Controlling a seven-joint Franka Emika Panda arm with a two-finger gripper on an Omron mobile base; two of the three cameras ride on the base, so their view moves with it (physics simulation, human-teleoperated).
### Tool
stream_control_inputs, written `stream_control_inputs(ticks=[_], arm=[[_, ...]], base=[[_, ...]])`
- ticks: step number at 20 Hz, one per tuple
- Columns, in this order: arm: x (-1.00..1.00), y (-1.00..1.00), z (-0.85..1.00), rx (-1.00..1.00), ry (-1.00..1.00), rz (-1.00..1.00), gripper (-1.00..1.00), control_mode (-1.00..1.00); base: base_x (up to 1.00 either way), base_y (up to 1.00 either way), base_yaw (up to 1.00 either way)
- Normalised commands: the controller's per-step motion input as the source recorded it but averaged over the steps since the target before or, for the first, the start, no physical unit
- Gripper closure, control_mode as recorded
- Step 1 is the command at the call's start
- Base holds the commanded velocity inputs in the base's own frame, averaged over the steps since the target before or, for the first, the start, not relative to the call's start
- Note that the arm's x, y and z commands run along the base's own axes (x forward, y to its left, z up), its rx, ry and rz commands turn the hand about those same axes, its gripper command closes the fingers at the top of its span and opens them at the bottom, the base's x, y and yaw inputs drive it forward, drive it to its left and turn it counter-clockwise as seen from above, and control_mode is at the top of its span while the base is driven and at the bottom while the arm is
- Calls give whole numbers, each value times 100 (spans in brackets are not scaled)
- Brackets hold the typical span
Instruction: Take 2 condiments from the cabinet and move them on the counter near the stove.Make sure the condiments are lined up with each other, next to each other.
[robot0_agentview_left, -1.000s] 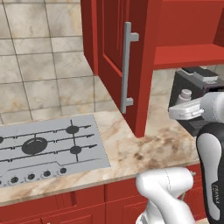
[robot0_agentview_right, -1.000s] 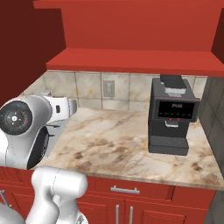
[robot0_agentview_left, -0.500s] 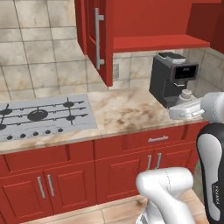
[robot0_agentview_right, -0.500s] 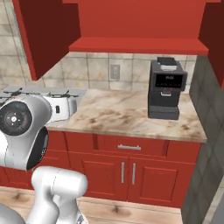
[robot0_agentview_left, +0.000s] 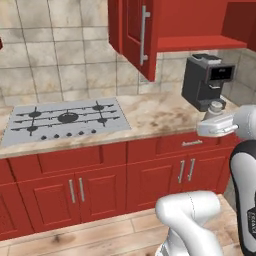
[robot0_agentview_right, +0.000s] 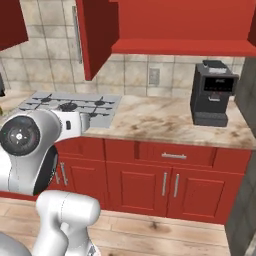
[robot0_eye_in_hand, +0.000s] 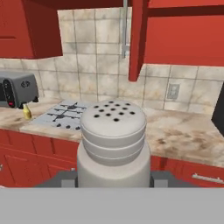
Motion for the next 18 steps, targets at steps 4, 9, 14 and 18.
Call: stream_control_inputs(ticks=[4, 9, 14, 18], arm=[[0, 0, 0, 0, 0, 0, 100, 100], [0, 0, 0, 0, 0, 0, 100, 100], [0, 0, 0, 0, 0, 0, 100, 100], [0, 0, 0, 0, 0, 0, 100, 100]], base=[[-1, 100, 6], [-22, 96, 6], [-18, 96, 6], [1, 92, 6]])
